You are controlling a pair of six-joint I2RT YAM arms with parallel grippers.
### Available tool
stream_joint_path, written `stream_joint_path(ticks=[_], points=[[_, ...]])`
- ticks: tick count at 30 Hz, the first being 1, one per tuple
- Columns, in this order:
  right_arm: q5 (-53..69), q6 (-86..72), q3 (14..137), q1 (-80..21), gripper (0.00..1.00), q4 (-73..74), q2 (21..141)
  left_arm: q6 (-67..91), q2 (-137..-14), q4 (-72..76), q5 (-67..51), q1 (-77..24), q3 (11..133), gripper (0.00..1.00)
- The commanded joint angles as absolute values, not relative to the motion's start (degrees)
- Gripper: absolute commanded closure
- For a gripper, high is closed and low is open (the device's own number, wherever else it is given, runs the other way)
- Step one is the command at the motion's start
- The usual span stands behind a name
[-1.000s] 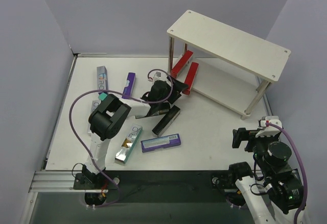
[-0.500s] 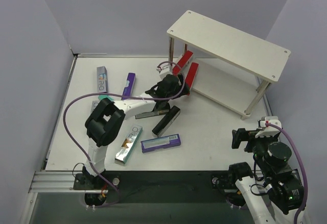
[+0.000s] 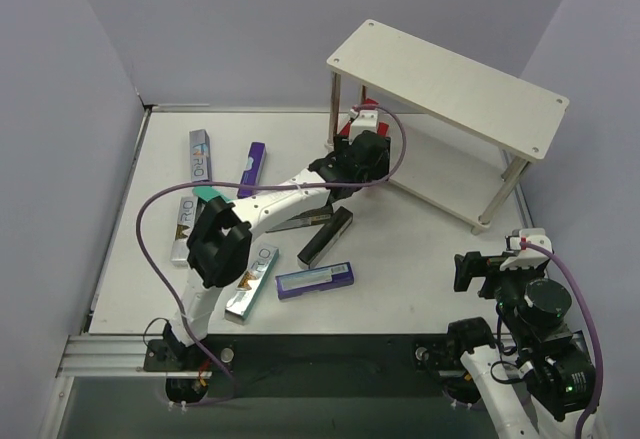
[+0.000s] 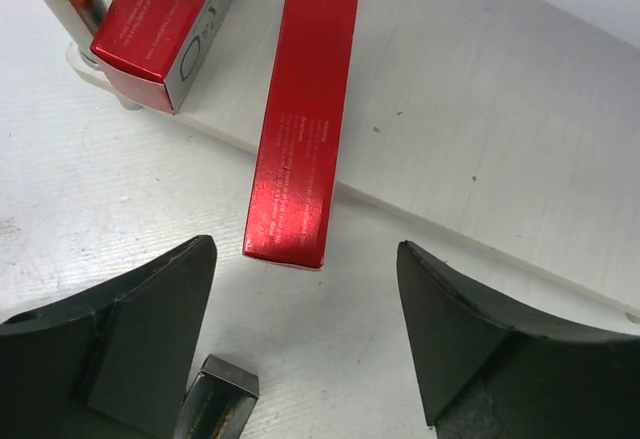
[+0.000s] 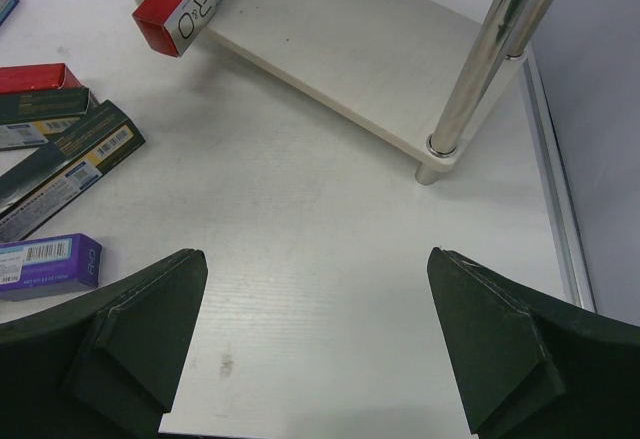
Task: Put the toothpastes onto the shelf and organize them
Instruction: Adjust the toothpaste on the shelf.
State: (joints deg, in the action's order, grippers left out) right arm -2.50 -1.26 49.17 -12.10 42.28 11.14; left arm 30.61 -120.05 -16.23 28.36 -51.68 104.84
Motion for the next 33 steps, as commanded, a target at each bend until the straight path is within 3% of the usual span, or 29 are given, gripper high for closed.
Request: stream_joint_path(ticks=[1,13,27,33], points=[[-2.28,-1.05,49.75,-12.48,0.00,41.31,11.07,27.25,-124.45,-25.74,31.99,-52.12,111.87,0.18],[-2.20,-1.05,49.75,-12.48,0.00,41.31,11.34,25.49,-130.43,-29.97,30.94,-52.47,120.41,0.28],[-2.37,-0.97,49.57,-12.48,0.00,41.40,11.34,20.92,-133.68,-29.80,31.11,-51.33,125.42,0.56],[-2.20,-0.97,49.57,-12.48,0.00,41.31,11.43,20.04,-134.21,-28.57,30.59,-50.10,125.77,0.60]])
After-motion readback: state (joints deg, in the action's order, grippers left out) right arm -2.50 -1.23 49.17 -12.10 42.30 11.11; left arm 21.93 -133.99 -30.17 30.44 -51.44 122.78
